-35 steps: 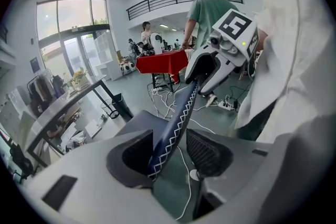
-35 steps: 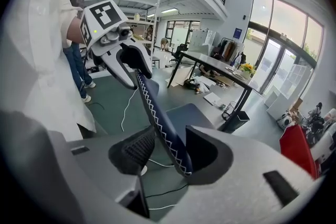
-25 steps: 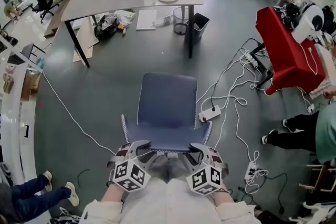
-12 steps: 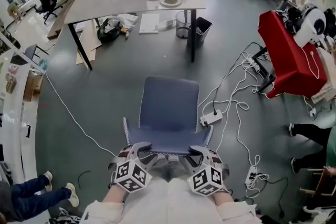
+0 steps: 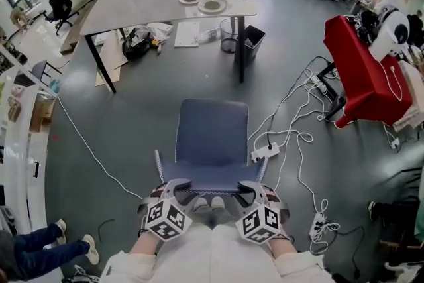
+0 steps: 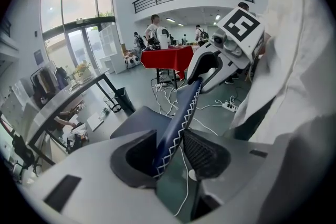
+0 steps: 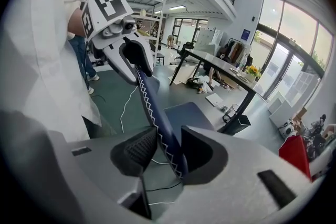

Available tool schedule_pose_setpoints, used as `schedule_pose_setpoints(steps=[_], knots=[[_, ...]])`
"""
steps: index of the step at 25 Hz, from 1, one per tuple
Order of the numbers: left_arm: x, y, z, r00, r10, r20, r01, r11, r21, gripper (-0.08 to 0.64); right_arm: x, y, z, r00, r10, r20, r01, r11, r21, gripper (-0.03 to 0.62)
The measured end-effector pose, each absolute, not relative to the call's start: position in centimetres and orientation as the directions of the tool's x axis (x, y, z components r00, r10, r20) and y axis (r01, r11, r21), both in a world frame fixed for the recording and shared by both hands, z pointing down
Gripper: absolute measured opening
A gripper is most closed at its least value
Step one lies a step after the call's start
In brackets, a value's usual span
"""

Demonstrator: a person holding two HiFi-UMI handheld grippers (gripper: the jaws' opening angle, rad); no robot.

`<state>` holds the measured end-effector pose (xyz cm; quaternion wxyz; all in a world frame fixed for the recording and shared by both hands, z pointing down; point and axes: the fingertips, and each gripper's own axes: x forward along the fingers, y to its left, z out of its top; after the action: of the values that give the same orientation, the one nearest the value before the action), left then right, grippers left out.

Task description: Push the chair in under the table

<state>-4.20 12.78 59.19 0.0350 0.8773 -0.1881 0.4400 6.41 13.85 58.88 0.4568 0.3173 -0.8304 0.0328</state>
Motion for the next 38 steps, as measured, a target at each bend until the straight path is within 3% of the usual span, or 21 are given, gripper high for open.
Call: schedule_pose_setpoints(steps=[13, 38], knots=[[-2.0, 8.7, 58.9, 0.527, -0.387, 0.756, -0.418, -0.893, -0.166, 0.164, 8.6, 9.2, 58.7, -0.413, -0.520, 0.748, -0.510, 0.812, 0.283, 0.130], [-2.3, -4.2, 58.8, 0.509, -0.404, 0.759, -0.452, -0.877, -0.164, 0.178, 8.3, -3.8, 58.9, -0.416, -0.550, 0.724, -0.539, 0.791, 0.290, 0.137]])
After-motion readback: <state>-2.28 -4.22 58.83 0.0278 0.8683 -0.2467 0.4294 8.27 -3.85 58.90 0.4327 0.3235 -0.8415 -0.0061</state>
